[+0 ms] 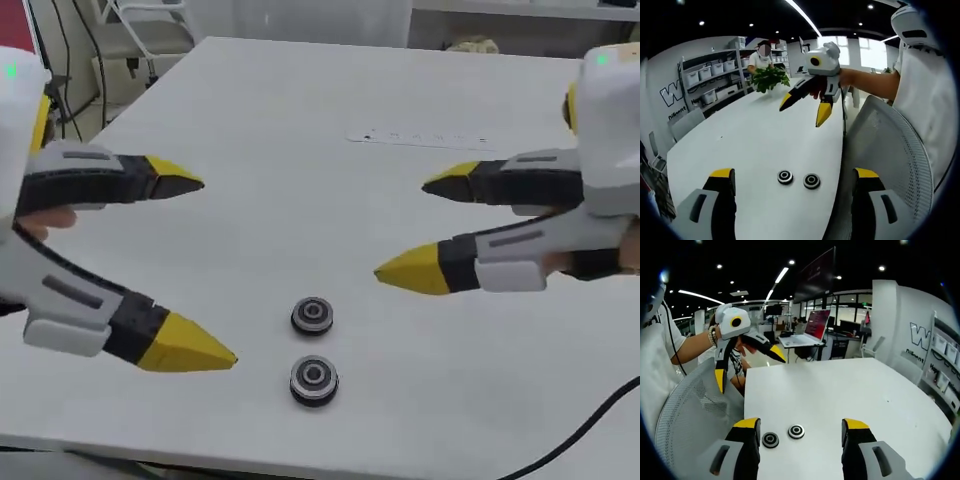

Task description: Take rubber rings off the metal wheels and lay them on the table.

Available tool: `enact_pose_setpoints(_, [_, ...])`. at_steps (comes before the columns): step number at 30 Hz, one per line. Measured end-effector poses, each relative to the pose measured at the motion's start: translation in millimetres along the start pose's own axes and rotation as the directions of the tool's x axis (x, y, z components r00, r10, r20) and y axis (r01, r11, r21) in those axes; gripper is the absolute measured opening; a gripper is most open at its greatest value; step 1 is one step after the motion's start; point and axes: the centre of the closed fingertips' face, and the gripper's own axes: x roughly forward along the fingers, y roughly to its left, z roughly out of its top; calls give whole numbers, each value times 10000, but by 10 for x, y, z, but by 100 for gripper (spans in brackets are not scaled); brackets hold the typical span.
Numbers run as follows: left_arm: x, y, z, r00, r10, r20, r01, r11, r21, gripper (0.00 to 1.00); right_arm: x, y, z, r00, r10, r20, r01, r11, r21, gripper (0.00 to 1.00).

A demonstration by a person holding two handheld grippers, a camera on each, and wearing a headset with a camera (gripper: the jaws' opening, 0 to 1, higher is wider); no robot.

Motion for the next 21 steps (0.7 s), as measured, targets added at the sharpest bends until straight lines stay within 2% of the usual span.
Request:
enact_pose_setpoints(5, [173,7,83,9989,-410,236,405,9989,237,92,241,47,-13,9983,585,-34,-585,9983,9,60])
enact_pose_setpoints(9, [361,-58,23,9965,-786,289,774,9962,391,86,427,160,-163,9947,1001,-221,-1003,9949,-83,58])
enact_pose_setpoints(13, [527,-136,-90,9947,-970,350,956,9947,386,82,534,310,-311,9870,1605,-5,-1605,9870,-18,53])
enact_pose_setpoints(15, [592,-149,-131,9950,-923,392,905,9948,470,81,569,379,-398,9811,1930,-116,-1931,9811,-130,51])
enact_pose_setpoints(17, [648,-158,-139,9942,-887,609,865,9955,388,80,594,428,-468,9760,2171,-161,-2176,9749,-472,50])
enact_pose_setpoints(21, [724,-162,-175,9939,-836,719,819,9963,270,74,633,503,-594,9660,2574,-226,-2581,9653,-383,46])
